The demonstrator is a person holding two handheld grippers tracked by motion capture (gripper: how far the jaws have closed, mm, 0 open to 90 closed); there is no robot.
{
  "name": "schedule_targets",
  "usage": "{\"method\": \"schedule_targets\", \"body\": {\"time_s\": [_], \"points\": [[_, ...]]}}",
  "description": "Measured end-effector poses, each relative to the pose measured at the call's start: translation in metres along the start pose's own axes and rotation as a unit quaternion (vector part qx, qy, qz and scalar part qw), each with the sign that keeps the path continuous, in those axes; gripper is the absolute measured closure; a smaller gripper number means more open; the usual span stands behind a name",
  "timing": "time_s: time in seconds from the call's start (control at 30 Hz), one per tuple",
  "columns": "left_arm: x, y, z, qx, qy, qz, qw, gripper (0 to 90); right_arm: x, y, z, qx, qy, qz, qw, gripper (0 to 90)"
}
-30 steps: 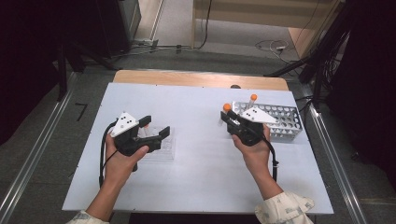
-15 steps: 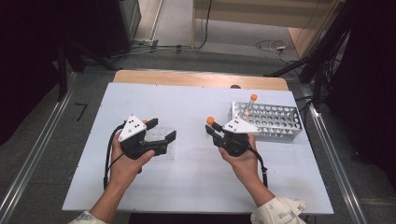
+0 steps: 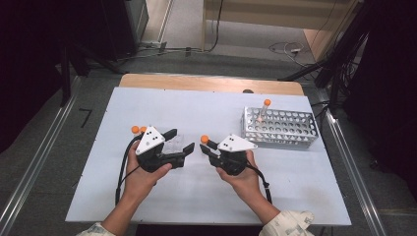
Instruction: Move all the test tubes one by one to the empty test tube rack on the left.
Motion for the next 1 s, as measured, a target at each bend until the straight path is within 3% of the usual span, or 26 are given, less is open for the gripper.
{"method": "schedule_targets", "body": {"time_s": [0.17,0.6,1.0], "points": [[-0.005,-0.007,0.002,-0.005,0.003,0.010,0.9999,30.9,-0.005,0.008,0.003,0.010,0.007,-0.013,0.9998,71.6],[-0.009,-0.016,0.005,-0.016,-0.001,0.030,0.9994,49.3,-0.006,0.022,0.003,0.008,0.011,-0.039,0.9991,71.6],[-0.011,-0.018,0.008,-0.023,0.008,0.026,0.9994,62.6,-0.006,0.024,0.003,0.007,0.011,-0.045,0.9989,71.6]]}}
Point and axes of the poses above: each handheld gripper's, and its own axes: x roughly backward along the jaws, z roughly out of its underside, y roughly to its left, the point moved 1 cm from there along -x, roughly forward along the jaws, and after that the axes turned 6 degrees about -x, right-handed, at the moved point
